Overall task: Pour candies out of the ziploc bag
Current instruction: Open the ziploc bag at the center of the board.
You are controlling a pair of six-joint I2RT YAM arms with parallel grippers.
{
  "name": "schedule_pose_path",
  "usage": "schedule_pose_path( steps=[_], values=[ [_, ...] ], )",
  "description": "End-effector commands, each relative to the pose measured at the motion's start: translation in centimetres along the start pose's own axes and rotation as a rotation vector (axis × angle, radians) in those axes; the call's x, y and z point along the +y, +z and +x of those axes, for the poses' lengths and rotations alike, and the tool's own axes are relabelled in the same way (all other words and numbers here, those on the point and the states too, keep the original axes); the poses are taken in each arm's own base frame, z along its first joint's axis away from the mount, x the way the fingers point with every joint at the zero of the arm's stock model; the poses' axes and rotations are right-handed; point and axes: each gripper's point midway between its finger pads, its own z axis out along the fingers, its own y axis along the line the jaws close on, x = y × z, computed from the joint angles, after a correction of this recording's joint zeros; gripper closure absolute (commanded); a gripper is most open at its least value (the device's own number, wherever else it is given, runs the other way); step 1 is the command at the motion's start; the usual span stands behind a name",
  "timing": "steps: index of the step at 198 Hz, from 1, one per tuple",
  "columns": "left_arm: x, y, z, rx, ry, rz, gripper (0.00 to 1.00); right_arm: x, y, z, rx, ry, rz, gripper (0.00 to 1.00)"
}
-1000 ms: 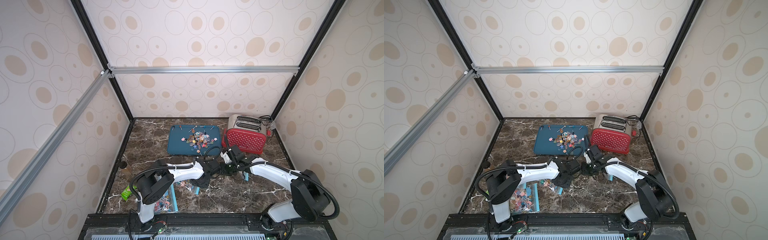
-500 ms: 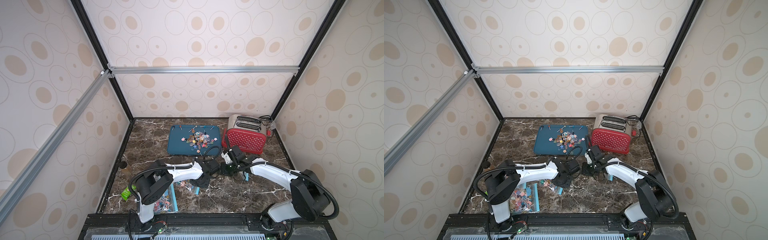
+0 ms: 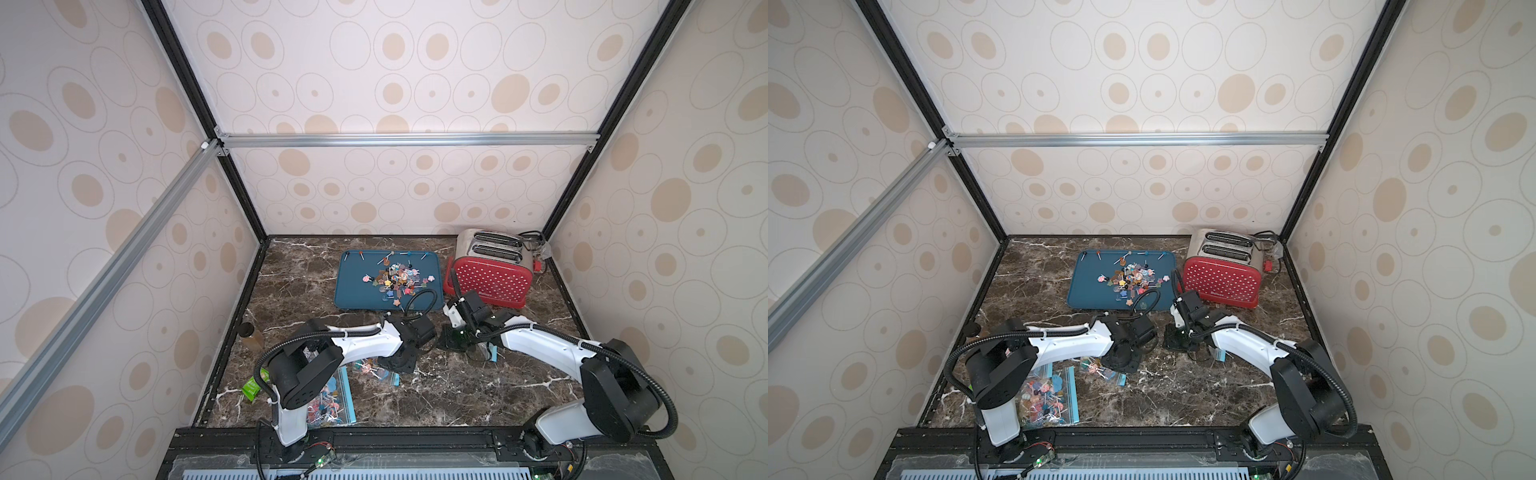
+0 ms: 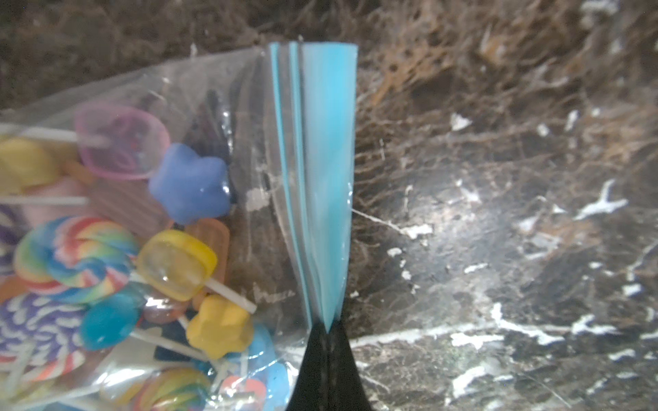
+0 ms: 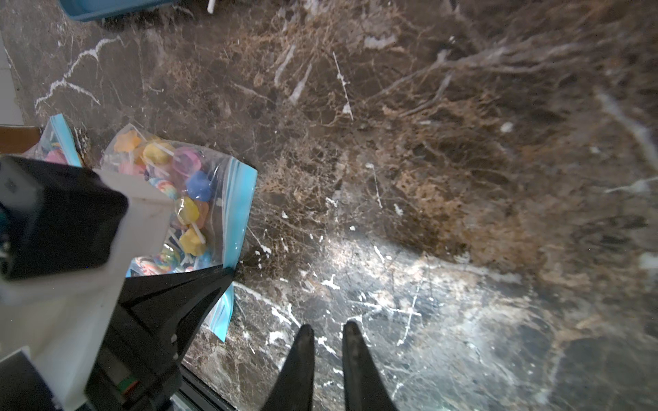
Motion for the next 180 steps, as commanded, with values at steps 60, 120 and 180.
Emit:
schedule_pose_path(
  steps=[60,120,180],
  values=[
    [-1.6,-3.2,-0.5,-0.010,0.086,0.168,1.00,2.1,0.4,1.1,0.026,-0.073,-0.177,0.79],
    [-4.0,-4.9,-2.0,-0.076,0.060,0.416,1.00,4.1,0.9,2.2,0.049,-0.093,-0.355,0.72],
    [-4.3,-3.0,-2.1,-0.070,0.035,0.472,1.00,4.1,2.8,2.1,0.072,-0.054,-0.370,0.71]
  ],
)
